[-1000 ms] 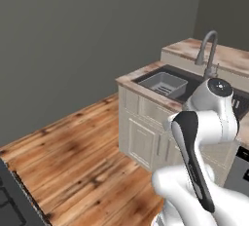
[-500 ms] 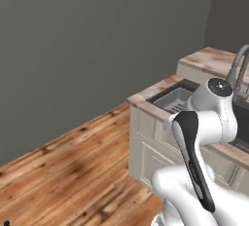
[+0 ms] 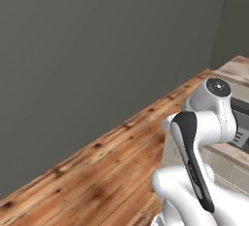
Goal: Place the onion and lemon inside the fridge drawer. Close the drawer after placing the vegetables.
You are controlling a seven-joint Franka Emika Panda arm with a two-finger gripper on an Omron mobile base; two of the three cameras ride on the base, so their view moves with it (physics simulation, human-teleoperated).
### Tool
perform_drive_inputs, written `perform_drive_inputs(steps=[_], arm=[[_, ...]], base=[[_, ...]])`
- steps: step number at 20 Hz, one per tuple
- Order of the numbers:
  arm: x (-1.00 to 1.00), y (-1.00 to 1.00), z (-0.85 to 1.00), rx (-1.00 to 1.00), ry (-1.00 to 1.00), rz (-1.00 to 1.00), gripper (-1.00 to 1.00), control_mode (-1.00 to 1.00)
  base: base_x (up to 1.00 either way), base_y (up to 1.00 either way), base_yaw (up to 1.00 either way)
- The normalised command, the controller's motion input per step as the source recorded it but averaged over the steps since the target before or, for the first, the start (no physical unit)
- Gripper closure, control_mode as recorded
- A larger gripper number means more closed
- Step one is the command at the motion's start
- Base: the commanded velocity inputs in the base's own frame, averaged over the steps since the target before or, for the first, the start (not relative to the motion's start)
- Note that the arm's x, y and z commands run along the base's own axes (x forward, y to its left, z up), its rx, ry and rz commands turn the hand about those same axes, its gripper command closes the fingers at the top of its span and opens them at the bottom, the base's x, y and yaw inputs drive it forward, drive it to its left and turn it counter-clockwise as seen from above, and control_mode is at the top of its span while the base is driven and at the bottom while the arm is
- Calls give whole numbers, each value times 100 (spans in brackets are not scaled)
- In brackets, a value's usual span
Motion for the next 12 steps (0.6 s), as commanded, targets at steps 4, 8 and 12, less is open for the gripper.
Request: perform_drive_inputs(steps=[4,8,12], arm=[[0,0,0,0,0,0,100,100],[0,0,0,0,0,0,100,100],[0,0,0,0,0,0,100,100]], base=[[100,90,-25],[100,67,-34],[100,49,-40]])
